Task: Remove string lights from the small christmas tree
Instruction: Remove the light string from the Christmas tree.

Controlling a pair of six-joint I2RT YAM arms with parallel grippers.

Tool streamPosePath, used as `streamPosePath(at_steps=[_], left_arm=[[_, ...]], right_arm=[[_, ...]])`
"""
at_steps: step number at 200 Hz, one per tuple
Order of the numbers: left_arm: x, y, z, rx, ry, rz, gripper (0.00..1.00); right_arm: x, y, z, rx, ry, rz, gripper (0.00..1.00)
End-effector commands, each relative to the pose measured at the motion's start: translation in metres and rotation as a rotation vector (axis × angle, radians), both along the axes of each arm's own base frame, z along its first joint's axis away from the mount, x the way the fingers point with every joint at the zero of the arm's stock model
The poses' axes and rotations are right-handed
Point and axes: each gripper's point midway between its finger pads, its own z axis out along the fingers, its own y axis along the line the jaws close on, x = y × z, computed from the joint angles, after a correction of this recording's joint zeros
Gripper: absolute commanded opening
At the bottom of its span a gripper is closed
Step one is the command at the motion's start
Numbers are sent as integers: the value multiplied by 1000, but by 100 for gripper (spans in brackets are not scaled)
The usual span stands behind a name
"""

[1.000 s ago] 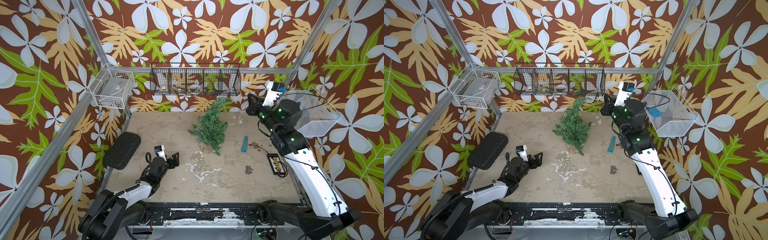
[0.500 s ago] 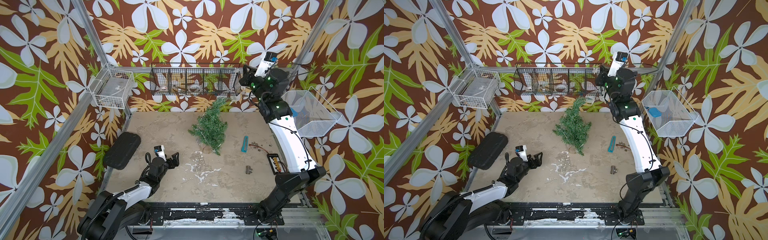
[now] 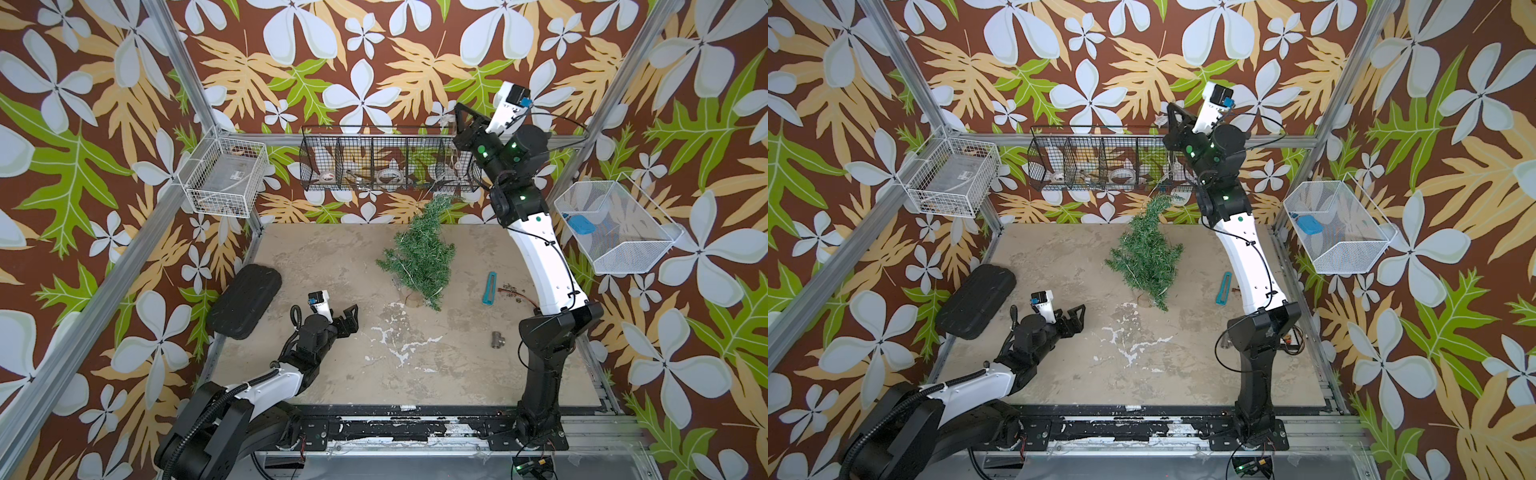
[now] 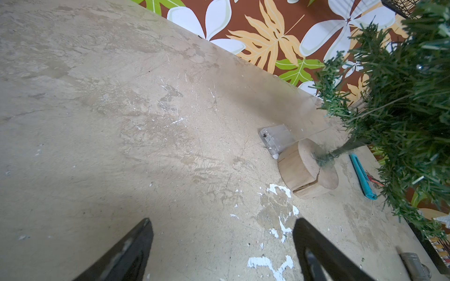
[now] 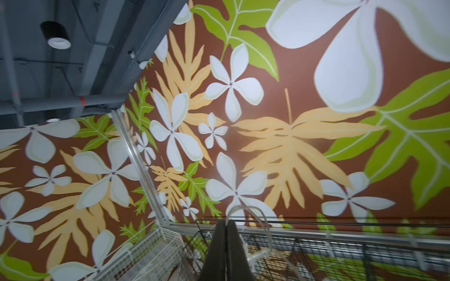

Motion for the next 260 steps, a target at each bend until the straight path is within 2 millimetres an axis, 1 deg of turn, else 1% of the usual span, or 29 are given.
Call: streamPosePath(at_steps=[1, 17, 48, 70, 92, 107, 124, 141, 150, 161, 176, 192, 207, 217, 244, 260], left_arm=[[2, -2, 4, -2, -11, -6, 92], [2, -1, 4, -1, -12, -4, 92], [2, -2, 3, 2, -11, -6, 92], [2, -2, 3, 1, -9, -6, 92], [3, -2, 3, 3, -8, -6, 92], [3, -2, 2, 3, -6, -7, 92], [3, -2, 2, 3, -4, -6, 92], [3, -2, 2, 3, -6, -7, 92], [3, -2, 2, 4, -4, -7, 92], [3, -2, 2, 3, -6, -7, 92], [3, -2, 2, 3, -4, -8, 92], [3, -2, 1, 3, -4, -8, 92], [3, -3, 0, 4, 0, -10, 92], [3, -3, 0, 6, 1, -10, 92], [4, -3, -1, 6, 5, -10, 92], [4, -3, -2, 8, 6, -8, 92]], right_arm=[[-29, 33, 26, 43, -106, 122, 0], [-38, 55, 24, 43, -117, 165, 0], [-47, 91, 11, 31, -101, 245, 0], [-60, 118, 3, 6, -88, 320, 0], [-86, 144, 2, -37, -97, 386, 0], [-106, 156, 6, -57, -108, 416, 0], [-130, 165, 12, -80, -127, 446, 0], [-152, 165, 21, -100, -145, 446, 0], [-160, 162, 25, -111, -156, 436, 0], [-169, 153, 32, -115, -170, 412, 0], [-172, 137, 40, -126, -181, 343, 0], [-169, 118, 44, -146, -177, 232, 0], [-174, 104, 52, -160, -190, 174, 0], [-181, 97, 57, -163, -203, 169, 0], [-205, 89, 73, -157, -243, 216, 0], [-216, 83, 80, -155, -256, 235, 0]])
